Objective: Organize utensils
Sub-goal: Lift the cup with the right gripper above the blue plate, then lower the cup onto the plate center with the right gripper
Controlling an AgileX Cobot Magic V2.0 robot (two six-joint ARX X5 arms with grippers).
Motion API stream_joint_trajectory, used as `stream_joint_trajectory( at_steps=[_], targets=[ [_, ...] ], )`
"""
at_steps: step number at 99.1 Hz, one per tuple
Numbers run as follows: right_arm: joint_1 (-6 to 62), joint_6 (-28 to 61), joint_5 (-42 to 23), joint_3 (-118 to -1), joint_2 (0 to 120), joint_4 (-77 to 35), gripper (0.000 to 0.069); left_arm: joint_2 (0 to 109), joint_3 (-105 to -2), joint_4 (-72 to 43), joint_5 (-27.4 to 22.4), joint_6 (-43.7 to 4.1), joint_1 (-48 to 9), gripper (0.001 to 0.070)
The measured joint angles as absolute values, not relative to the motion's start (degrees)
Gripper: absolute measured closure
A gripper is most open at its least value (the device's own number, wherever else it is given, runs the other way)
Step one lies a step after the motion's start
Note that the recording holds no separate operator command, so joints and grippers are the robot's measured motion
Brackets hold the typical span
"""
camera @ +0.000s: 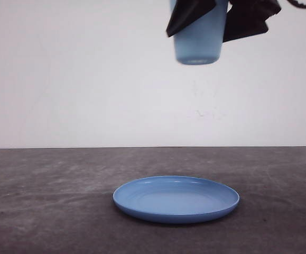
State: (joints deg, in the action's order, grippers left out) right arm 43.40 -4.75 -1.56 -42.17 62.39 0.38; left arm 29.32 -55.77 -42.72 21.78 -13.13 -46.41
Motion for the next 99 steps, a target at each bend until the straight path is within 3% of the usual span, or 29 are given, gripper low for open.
stream_joint_trajectory(
  at_steps=[38,99],
  targets=[
    [49.4,-9.6,-6.0,-25.7,66.5,20.1,0.0233,29.3,-55.8,-43.1,21.8,-13.1,-46.4,0.0412],
    [51.7,-11.5,-7.8,-25.1,85.1,32.5,0.0233,29.3,-55.8,-44.8,21.8,-13.1,-46.4,0.0412]
  ],
)
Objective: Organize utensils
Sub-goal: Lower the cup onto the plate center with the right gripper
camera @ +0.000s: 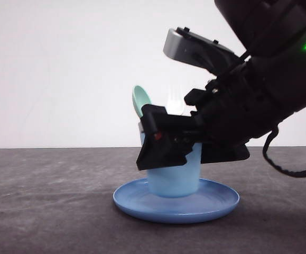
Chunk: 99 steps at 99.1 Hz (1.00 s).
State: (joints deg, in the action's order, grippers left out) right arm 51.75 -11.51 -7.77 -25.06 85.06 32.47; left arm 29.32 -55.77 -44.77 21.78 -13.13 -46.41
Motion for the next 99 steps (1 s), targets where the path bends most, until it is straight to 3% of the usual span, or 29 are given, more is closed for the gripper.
stream_joint_trajectory(
  at_steps=[36,69,86,99],
  targets=[
    [51.7,-12.0,-8.9,-25.1,86.0,33.3,0.0228,29.3,-55.8,-44.8,21.8,-13.1,-46.4,0.0412],
    [51.7,-12.1,-8.9,-25.1,86.0,33.3,0.012,29.3,-55.8,-44.8,21.8,-13.1,-46.4,0.0412],
    [51.7,-12.1,-8.6,-25.1,86.0,33.3,0.0014,29.3,-55.8,-44.8,21.8,-13.1,-46.4,0.0412],
    [52.0,-12.3,-8.6,-25.1,85.0,31.8,0.0012,29.3,-55.8,-44.8,21.8,-13.1,-46.4,0.0412]
  ],
)
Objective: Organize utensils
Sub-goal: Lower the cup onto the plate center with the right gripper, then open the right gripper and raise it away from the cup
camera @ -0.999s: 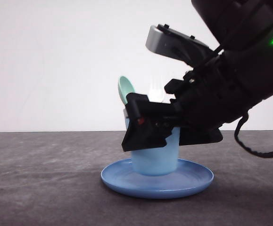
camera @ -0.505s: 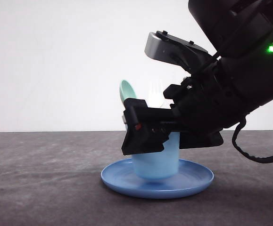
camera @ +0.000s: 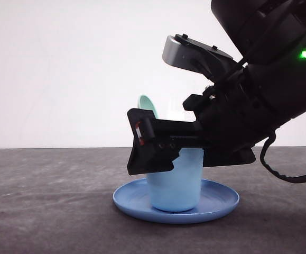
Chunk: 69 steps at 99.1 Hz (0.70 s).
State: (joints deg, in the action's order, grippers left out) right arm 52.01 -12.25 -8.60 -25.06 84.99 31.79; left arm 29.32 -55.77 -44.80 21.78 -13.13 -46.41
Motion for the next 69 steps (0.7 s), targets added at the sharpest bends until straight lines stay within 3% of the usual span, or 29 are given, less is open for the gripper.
stream_joint_trajectory(
  at_steps=[38,69],
  targets=[
    [52.4,-10.3,-9.5,-25.1,71.6,22.2,0.0012,29.3,-55.8,-45.7,21.8,-13.1,-46.4,0.0412],
    [52.4,-8.8,-11.9,-25.7,57.4,6.1,0.0012,29.3,-55.8,-45.7,21.8,-13.1,-46.4,0.0412]
  ],
)
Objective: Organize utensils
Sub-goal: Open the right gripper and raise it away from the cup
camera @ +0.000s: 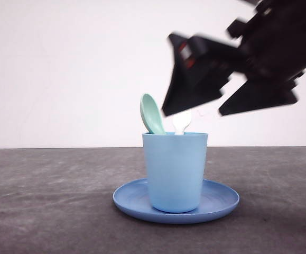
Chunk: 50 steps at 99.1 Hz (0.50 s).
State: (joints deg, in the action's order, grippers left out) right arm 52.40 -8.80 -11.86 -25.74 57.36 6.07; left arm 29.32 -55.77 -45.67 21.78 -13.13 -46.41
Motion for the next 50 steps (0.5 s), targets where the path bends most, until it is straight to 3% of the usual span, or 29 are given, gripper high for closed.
stream_joint_trajectory(
  at_steps=[28,50],
  targets=[
    [52.4,-8.8,-12.3,-35.9,43.4,-9.8,0.0012,29.3,-55.8,-45.7,21.8,-13.1,-46.4,0.0412],
    [52.4,-8.3,-17.0,-46.9,38.0,-20.0,0.0012,29.3,-55.8,-45.7,21.8,-13.5,-46.4,0.0412]
  ],
)
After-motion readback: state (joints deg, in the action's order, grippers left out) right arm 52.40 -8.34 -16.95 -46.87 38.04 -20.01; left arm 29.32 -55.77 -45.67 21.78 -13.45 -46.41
